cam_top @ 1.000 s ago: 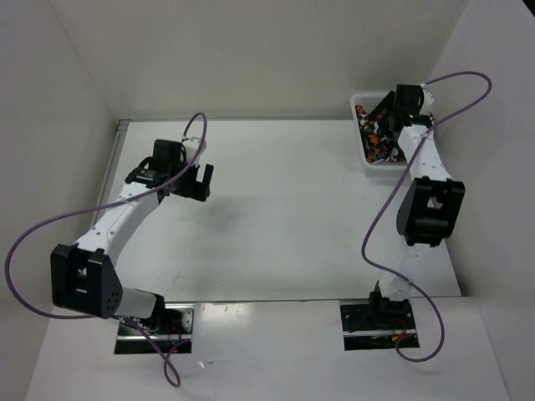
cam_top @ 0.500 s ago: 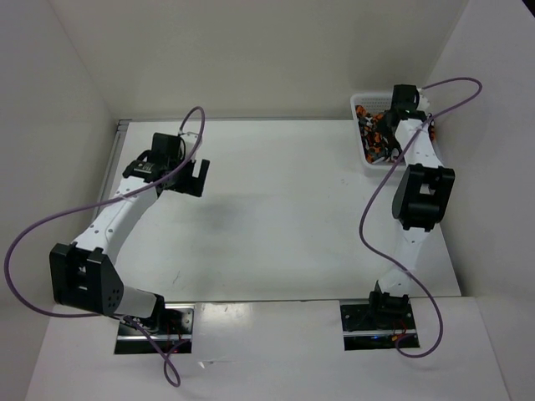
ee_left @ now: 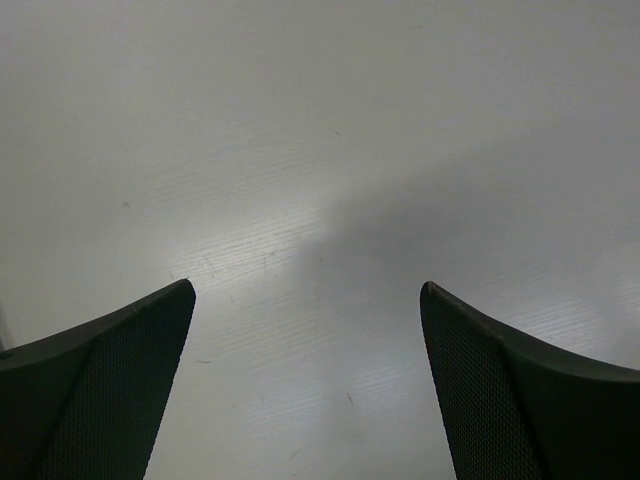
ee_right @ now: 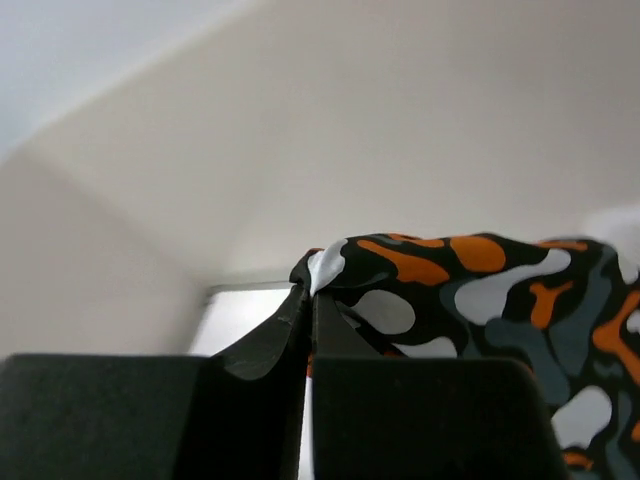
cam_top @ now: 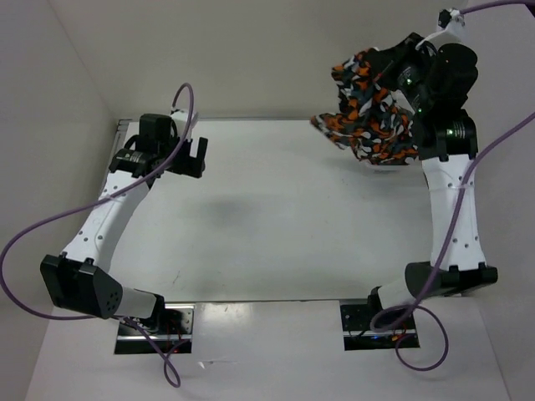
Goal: Fold and stack the shorts
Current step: Grab the shorts from the pile, then move the shorts to the center of the board
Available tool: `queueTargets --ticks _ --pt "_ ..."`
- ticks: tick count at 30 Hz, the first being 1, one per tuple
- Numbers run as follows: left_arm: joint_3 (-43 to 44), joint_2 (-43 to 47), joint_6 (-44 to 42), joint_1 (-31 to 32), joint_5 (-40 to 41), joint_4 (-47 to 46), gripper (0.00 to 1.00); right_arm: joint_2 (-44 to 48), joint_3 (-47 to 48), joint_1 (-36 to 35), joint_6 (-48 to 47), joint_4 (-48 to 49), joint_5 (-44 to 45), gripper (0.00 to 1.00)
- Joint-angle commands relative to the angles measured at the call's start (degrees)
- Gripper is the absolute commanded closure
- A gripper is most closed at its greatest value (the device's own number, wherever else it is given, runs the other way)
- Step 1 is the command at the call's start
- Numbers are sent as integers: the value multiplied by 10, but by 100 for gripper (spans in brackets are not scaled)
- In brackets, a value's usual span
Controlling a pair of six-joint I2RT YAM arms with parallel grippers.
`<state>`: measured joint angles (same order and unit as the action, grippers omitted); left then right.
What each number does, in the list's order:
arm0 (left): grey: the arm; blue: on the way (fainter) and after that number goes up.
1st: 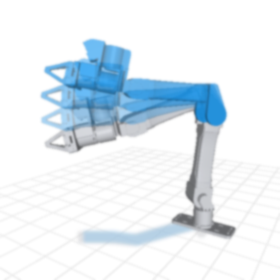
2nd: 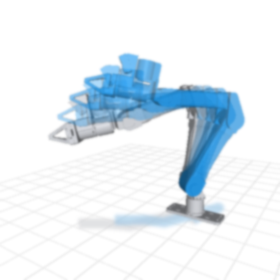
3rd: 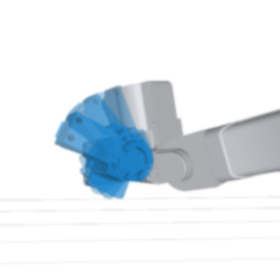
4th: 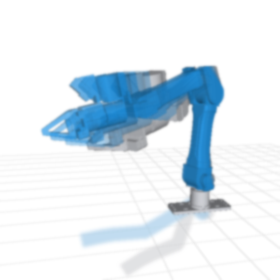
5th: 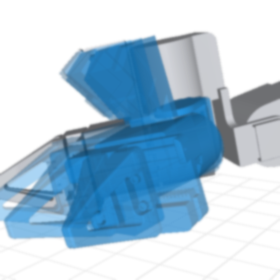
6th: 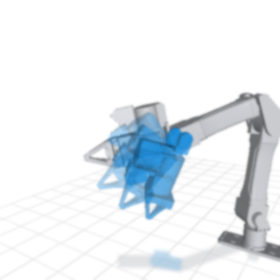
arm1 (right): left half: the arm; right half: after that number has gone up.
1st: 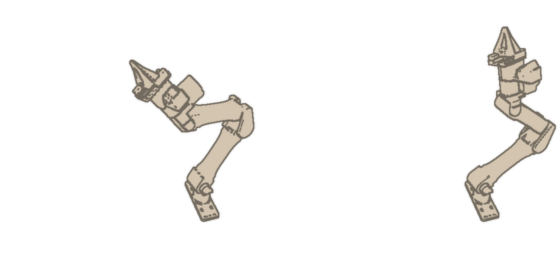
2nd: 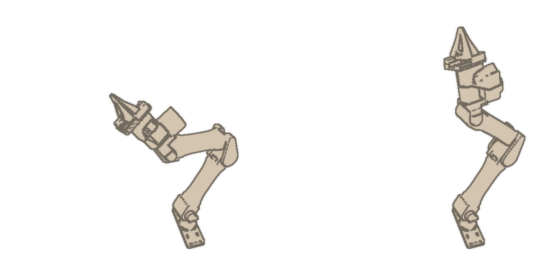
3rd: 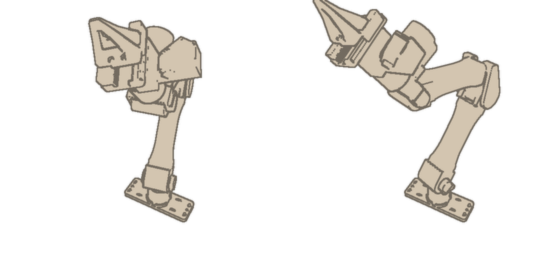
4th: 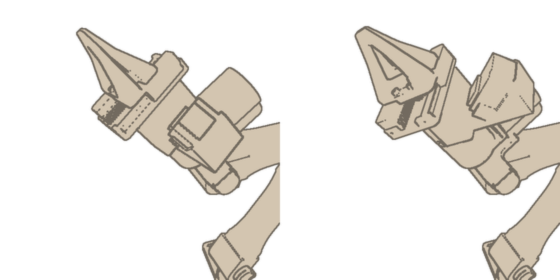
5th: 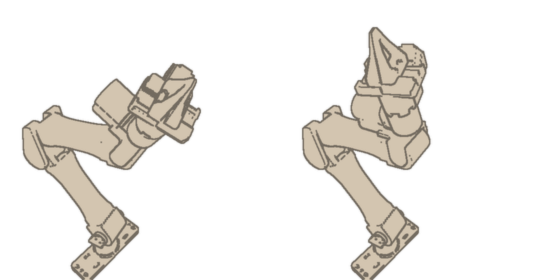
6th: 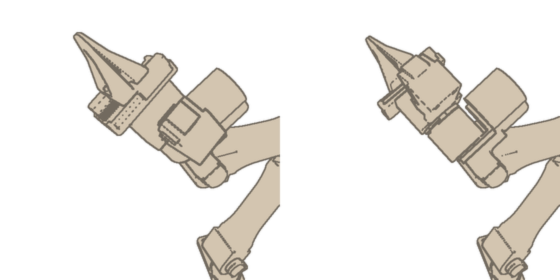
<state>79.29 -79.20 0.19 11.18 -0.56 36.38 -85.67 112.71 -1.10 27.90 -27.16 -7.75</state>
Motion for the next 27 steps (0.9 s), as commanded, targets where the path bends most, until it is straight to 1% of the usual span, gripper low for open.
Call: queueTargets --ticks 1,3,4,5,6,7,8,9,10,11,13,14,15,16,17,18,19,20,21,22,23,24,25,26,27 --pt "44 20 -2 -1 -30 -4 0 18 37 -77 -39 6 -98 96" --pt "56 26 -2 -1 -30 -4 0 23 20 -108 -30 1 -107 96" --pt "67 26 -2 -7 -30 -10 0 32 0 -122 -30 11 -119 93" --pt "67 31 -2 -12 -36 -10 0 46 -54 -144 -16 21 -119 92" --pt "75 37 -2 -23 -36 -15 0 53 -89 -150 -8 34 -125 91" --pt "81 42 -2 -23 -44 -15 0 53 -148 -150 8 52 -138 86" --pt "81 42 -2 -29 -45 -20 0 53 -173 -150 8 52 -146 78" --pt "81 42 -2 -29 -52 -20 0 53 -195 -150 8 57 -156 66" --pt "81 42 -2 -34 -63 -20 0 43 -210 -150 8 37 -164 56" --pt "81 42 -2 -34 -68 -20 0 36 -236 -150 8 24 -164 49" --pt "67 42 -2 -34 -85 -20 0 44 -275 -155 -3 7 -164 42" --pt "58 48 -2 -34 -92 -20 0 59 -332 -155 -3 7 -158 40" --pt "47 48 -2 -34 -102 -20 0 78 -362 -155 -3 14 -142 39" --pt "18 54 -2 -34 -116 -20 0 121 -391 -155 2 14 -131 39" --pt "0 59 -2 -27 -152 -26 0 142 -449 -155 8 14 -114 41" --pt "-17 59 -2 -19 -163 -26 0 162 -475 -155 14 14 -114 45" --pt "-35 59 -2 -5 -169 -21 0 201 -522 -160 25 5 -106 46" --pt "-79 59 -2 1 -169 -21 0 218 -545 -160 33 -7 -100 46" --pt "-103 59 -2 1 -169 -26 0 233 -566 -167 42 -7 -89 46" --pt "-125 59 -2 9 -169 -34 0 261 -604 -179 67 -16 -82 42" --pt "-146 54 -2 14 -169 -62 0 272 -622 -188 84 -16 -74 33" --pt "-175 54 -2 14 -169 -75 0 282 -637 -197 102 -23 -62 24" --pt "-182 44 -2 14 -160 -82 0 290 -664 -208 122 -23 -55 11" --pt "-182 26 -2 14 -153 -92 0 301 -675 -234 167 -30 -48 7" --pt "-190 13 -2 21 -134 -97 0 301 -685 -249 188 -36 -22 2"
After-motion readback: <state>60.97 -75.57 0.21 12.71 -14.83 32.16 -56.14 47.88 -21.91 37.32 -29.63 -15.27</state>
